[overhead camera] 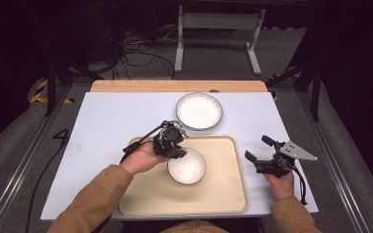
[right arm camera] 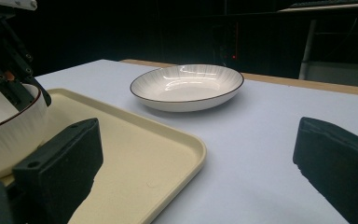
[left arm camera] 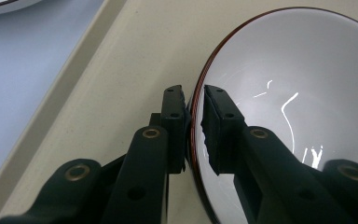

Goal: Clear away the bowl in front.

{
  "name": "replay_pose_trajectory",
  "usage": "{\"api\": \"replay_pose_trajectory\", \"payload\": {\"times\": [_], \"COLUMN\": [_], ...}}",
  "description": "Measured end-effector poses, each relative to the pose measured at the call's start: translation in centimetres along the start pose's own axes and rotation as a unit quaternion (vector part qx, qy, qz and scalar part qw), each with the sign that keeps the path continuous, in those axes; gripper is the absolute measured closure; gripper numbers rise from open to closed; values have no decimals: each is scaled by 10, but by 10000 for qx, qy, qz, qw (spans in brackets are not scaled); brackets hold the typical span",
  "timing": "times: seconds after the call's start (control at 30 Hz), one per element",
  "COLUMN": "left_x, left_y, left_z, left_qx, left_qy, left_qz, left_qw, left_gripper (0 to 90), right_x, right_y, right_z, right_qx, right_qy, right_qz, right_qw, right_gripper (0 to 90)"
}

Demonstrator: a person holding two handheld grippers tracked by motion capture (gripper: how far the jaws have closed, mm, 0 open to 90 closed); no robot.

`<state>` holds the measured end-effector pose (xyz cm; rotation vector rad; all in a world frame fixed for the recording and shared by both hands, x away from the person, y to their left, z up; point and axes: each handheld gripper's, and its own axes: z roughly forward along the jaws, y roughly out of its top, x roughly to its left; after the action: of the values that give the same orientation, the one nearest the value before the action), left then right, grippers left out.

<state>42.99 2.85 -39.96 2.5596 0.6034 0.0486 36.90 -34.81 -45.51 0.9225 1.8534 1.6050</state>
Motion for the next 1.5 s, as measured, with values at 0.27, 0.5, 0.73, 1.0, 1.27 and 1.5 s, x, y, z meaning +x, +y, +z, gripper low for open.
{"api": "replay_pose_trajectory", "payload": {"times": [0.27, 0.5, 0.73, 1.0, 1.27, 1.5], "left_x": [3, 4, 4, -3, -2, -1], "left_y": [-3, -6, -15, -35, -67, -95], "left_z": [0, -8, -23, -45, -59, -73], "left_qx": [-161, -468, -1027, -1614, -1930, -2348], "left_qy": [8, -93, -116, -147, -141, 54], "left_qz": [60, 33, 94, 78, -282, -443], "left_qw": [9999, 9989, 9946, 9867, 9807, 9710], "left_gripper": [687, 557, 474, 329, 249, 154], "right_x": [0, 0, 1, 1, 1, 1], "right_y": [0, 0, 0, 1, 1, 1], "right_z": [0, 0, 0, 1, 2, 3], "right_qx": [3, 3, -12, 27, 73, 89], "right_qy": [-1, 10, 20, 23, 36, 56], "right_qz": [4, -8, -19, -33, -39, -30], "right_qw": [10000, 10000, 10000, 10000, 10000, 9999], "right_gripper": [17, 17, 17, 17, 17, 17]}}
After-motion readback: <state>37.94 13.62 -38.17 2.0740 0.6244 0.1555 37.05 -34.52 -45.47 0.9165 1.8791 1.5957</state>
